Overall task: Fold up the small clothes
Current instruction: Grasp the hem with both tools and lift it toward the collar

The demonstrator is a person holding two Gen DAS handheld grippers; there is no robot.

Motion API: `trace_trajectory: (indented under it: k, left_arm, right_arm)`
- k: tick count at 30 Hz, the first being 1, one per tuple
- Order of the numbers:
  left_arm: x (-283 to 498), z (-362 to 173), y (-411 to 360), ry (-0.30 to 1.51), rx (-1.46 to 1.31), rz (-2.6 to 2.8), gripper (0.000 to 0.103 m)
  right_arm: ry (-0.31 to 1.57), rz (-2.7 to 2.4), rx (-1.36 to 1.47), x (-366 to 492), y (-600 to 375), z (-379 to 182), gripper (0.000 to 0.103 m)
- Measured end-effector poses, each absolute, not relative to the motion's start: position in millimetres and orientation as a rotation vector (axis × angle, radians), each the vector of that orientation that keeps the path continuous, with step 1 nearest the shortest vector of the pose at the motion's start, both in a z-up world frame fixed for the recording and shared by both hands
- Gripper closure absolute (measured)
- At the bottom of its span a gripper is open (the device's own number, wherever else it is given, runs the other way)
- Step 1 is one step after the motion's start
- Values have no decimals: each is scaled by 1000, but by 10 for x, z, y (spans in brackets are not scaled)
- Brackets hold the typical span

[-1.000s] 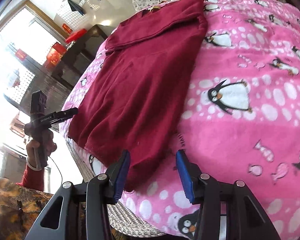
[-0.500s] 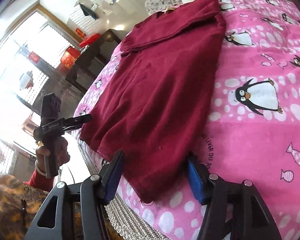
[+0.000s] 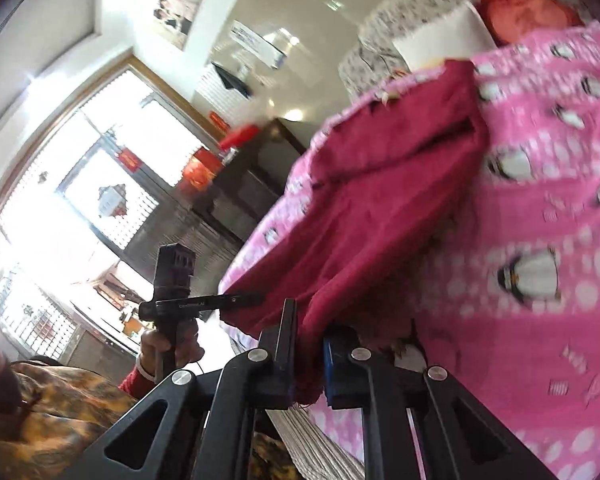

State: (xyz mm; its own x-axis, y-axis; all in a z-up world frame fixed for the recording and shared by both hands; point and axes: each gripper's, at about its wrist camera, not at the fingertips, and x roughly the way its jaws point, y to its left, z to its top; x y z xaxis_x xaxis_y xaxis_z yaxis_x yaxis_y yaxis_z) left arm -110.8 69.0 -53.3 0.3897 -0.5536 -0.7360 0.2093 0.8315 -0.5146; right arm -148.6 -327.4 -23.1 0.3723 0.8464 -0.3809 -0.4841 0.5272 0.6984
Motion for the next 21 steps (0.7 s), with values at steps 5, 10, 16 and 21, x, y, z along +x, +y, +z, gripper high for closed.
trace_trajectory:
  k: [5, 10, 16, 21]
  left_arm:
    - [-1027, -386, 794, 1034, -370, -486, 91]
    - [-859, -76, 857, 964, -370, -504, 91]
    - [-219, 428, 845, 868, -356, -507, 91]
    - [676, 651, 806, 855, -356, -461, 91]
  right_arm:
    - [731, 911, 527, -1318, -3280, -57, 94]
    - [669, 904, 492, -955, -3291, 212, 94]
    - [605, 830, 416, -134, -3201, 603, 94]
    - [591, 703, 364, 618, -3158, 685, 94]
